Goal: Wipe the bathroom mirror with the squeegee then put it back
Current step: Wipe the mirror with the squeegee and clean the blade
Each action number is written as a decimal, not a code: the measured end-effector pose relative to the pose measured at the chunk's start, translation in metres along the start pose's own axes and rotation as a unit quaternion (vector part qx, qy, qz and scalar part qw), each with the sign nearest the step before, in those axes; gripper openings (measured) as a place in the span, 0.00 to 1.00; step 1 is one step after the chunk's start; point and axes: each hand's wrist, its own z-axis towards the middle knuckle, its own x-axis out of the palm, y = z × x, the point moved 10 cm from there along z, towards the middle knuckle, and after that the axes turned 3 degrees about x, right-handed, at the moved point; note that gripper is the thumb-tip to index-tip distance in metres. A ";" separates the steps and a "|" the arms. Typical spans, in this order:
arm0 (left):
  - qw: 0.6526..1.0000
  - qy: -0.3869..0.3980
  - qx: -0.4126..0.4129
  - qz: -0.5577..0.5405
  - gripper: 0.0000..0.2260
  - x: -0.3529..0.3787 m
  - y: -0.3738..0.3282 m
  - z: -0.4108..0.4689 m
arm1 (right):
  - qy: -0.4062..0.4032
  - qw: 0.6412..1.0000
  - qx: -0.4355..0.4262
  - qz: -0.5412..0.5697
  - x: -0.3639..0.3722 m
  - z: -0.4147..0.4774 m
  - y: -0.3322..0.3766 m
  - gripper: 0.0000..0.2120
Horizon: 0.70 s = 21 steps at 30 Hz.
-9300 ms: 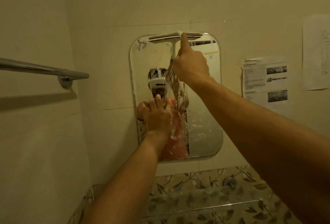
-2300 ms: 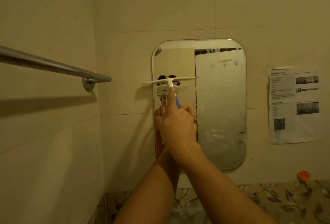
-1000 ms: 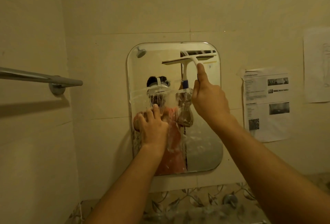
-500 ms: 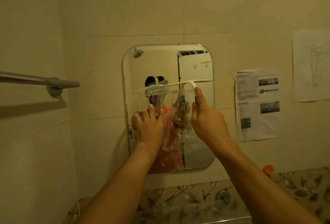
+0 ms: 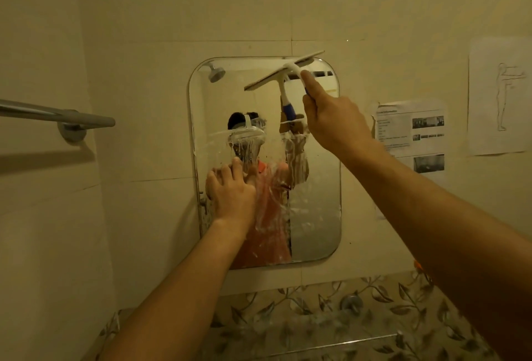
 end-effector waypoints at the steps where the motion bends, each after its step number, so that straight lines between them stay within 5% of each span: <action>1: 1.000 -0.001 0.000 -0.004 0.34 0.000 0.000 0.000 | -0.004 1.000 0.013 0.009 0.004 -0.003 -0.005 0.26; 5: 1.000 0.006 -0.006 0.004 0.41 0.005 0.002 0.001 | -0.018 0.995 0.075 0.060 0.022 -0.024 -0.020 0.27; 21: 1.000 -0.019 -0.004 0.004 0.38 -0.002 0.000 -0.001 | 0.045 0.983 0.122 0.130 0.048 -0.111 -0.031 0.27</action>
